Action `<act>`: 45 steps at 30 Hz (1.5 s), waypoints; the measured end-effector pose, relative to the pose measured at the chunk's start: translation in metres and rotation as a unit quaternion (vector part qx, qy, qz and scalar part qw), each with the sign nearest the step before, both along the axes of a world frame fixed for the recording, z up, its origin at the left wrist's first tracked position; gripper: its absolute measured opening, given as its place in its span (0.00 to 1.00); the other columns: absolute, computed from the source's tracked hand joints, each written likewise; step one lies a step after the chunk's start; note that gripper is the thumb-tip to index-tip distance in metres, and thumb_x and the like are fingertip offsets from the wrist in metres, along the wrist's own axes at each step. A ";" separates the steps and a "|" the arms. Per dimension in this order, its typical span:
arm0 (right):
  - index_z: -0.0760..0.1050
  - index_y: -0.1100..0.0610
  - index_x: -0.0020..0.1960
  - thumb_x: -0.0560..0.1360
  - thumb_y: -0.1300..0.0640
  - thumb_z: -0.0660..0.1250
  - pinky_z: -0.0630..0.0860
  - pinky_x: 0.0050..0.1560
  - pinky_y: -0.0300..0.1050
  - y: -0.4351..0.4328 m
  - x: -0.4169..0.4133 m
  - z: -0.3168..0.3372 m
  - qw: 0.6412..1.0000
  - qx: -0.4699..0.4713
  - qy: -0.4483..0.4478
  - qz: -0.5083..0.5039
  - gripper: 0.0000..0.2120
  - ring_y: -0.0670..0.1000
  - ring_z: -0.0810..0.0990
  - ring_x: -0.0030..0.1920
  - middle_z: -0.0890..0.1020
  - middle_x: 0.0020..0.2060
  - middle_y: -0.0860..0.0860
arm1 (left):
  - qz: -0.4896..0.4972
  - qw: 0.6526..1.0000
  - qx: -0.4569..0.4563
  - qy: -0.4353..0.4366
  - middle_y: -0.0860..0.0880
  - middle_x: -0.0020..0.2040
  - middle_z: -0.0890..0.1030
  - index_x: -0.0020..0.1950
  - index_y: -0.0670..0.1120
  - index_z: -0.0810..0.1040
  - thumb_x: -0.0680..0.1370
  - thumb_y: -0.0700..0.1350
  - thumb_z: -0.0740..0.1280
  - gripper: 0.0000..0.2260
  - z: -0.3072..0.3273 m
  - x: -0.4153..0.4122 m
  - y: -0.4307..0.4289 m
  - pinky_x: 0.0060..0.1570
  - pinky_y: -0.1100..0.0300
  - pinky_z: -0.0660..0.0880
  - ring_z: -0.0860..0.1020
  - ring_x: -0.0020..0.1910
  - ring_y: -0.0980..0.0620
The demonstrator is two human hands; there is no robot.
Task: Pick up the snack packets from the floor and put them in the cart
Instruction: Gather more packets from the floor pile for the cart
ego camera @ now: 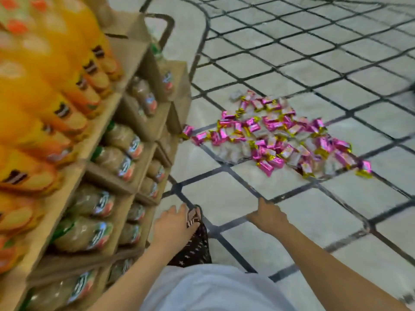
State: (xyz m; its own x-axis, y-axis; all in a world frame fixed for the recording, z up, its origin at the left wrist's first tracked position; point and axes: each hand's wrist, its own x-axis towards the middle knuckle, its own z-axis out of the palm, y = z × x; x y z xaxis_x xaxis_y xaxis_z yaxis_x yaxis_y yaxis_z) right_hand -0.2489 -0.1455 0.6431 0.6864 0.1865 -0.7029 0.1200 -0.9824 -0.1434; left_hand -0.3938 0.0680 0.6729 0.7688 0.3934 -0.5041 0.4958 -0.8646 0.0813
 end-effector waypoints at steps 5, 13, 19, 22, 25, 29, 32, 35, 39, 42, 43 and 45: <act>0.66 0.57 0.66 0.74 0.42 0.66 0.76 0.58 0.55 0.019 0.057 -0.013 0.996 -0.010 0.013 -0.088 0.28 0.60 0.75 0.60 0.76 0.61 0.57 | -0.059 0.998 -0.012 -0.004 0.44 0.70 0.71 0.77 0.48 0.60 0.79 0.63 0.57 0.31 -0.015 0.078 0.046 0.59 0.52 0.73 0.72 0.66 0.44; 0.55 0.58 0.75 0.75 0.42 0.65 0.77 0.47 0.48 0.070 0.115 -0.025 0.976 0.034 0.045 -0.212 0.37 0.56 0.79 0.53 0.79 0.51 0.54 | -0.081 0.996 -0.027 0.013 0.46 0.68 0.71 0.77 0.48 0.58 0.78 0.65 0.58 0.33 -0.023 0.187 0.123 0.56 0.52 0.74 0.71 0.65 0.44; 0.57 0.55 0.75 0.74 0.40 0.65 0.77 0.55 0.53 0.059 0.157 -0.034 0.961 0.038 0.052 -0.269 0.36 0.58 0.76 0.61 0.73 0.66 0.58 | -0.080 0.994 -0.051 0.050 0.46 0.70 0.70 0.79 0.47 0.53 0.79 0.65 0.57 0.35 -0.034 0.253 0.137 0.57 0.53 0.74 0.71 0.67 0.45; 0.60 0.57 0.74 0.74 0.40 0.65 0.77 0.52 0.47 0.044 0.190 -0.041 0.958 0.027 0.069 -0.278 0.35 0.57 0.78 0.59 0.73 0.67 0.57 | -0.076 0.993 -0.060 0.068 0.46 0.72 0.69 0.79 0.47 0.53 0.79 0.65 0.57 0.35 -0.046 0.283 0.126 0.60 0.53 0.73 0.69 0.68 0.45; 0.61 0.59 0.73 0.76 0.41 0.64 0.76 0.51 0.46 0.028 0.239 -0.052 0.960 0.005 0.095 -0.263 0.33 0.58 0.78 0.58 0.76 0.63 0.57 | -0.075 0.992 -0.061 0.079 0.45 0.72 0.68 0.79 0.47 0.53 0.79 0.64 0.57 0.34 -0.056 0.322 0.110 0.61 0.52 0.71 0.69 0.69 0.44; 0.62 0.59 0.69 0.75 0.40 0.64 0.78 0.53 0.51 0.013 0.312 -0.063 0.956 0.009 0.098 -0.276 0.31 0.59 0.78 0.56 0.79 0.57 0.57 | -0.031 0.994 -0.050 0.093 0.46 0.70 0.70 0.79 0.48 0.54 0.79 0.65 0.57 0.34 -0.063 0.383 0.092 0.59 0.52 0.74 0.72 0.67 0.45; 0.61 0.59 0.69 0.76 0.42 0.64 0.77 0.49 0.49 0.006 0.366 -0.065 0.963 -0.005 0.101 -0.249 0.30 0.59 0.79 0.54 0.79 0.54 0.58 | -0.003 0.991 -0.060 0.120 0.44 0.71 0.69 0.79 0.47 0.54 0.79 0.65 0.57 0.35 -0.073 0.430 0.086 0.61 0.51 0.72 0.70 0.68 0.44; 0.61 0.60 0.70 0.77 0.43 0.63 0.74 0.47 0.48 0.002 0.415 -0.078 0.974 -0.026 0.102 -0.203 0.29 0.59 0.78 0.56 0.77 0.57 0.59 | -0.002 0.989 -0.056 0.138 0.42 0.71 0.69 0.79 0.46 0.54 0.79 0.64 0.57 0.34 -0.090 0.473 0.089 0.62 0.49 0.72 0.70 0.67 0.41; 0.61 0.60 0.69 0.77 0.42 0.63 0.75 0.50 0.50 0.012 0.460 -0.102 0.978 -0.045 0.114 -0.168 0.29 0.61 0.77 0.57 0.76 0.57 0.59 | 0.072 0.984 -0.066 0.150 0.40 0.70 0.70 0.78 0.45 0.56 0.78 0.63 0.60 0.35 -0.119 0.514 0.107 0.60 0.49 0.71 0.71 0.67 0.39; 0.59 0.61 0.72 0.77 0.42 0.65 0.77 0.52 0.53 0.032 0.479 -0.129 0.974 -0.026 0.125 -0.187 0.33 0.62 0.77 0.57 0.77 0.57 0.60 | 0.121 0.975 -0.086 0.167 0.38 0.69 0.71 0.77 0.43 0.58 0.78 0.63 0.62 0.36 -0.150 0.533 0.123 0.60 0.48 0.70 0.71 0.66 0.37; 0.59 0.61 0.72 0.76 0.43 0.65 0.77 0.53 0.54 0.040 0.484 -0.140 0.973 -0.019 0.130 -0.190 0.34 0.62 0.77 0.57 0.77 0.57 0.61 | 0.130 0.971 -0.091 0.179 0.37 0.69 0.71 0.77 0.43 0.58 0.78 0.63 0.62 0.35 -0.163 0.537 0.129 0.59 0.48 0.70 0.71 0.66 0.36; 0.59 0.61 0.72 0.76 0.43 0.66 0.76 0.54 0.54 0.056 0.491 -0.165 0.969 -0.008 0.141 -0.203 0.34 0.63 0.76 0.57 0.77 0.58 0.61 | 0.140 0.965 -0.100 0.200 0.36 0.68 0.72 0.75 0.42 0.59 0.78 0.63 0.62 0.34 -0.192 0.544 0.141 0.59 0.47 0.71 0.72 0.65 0.35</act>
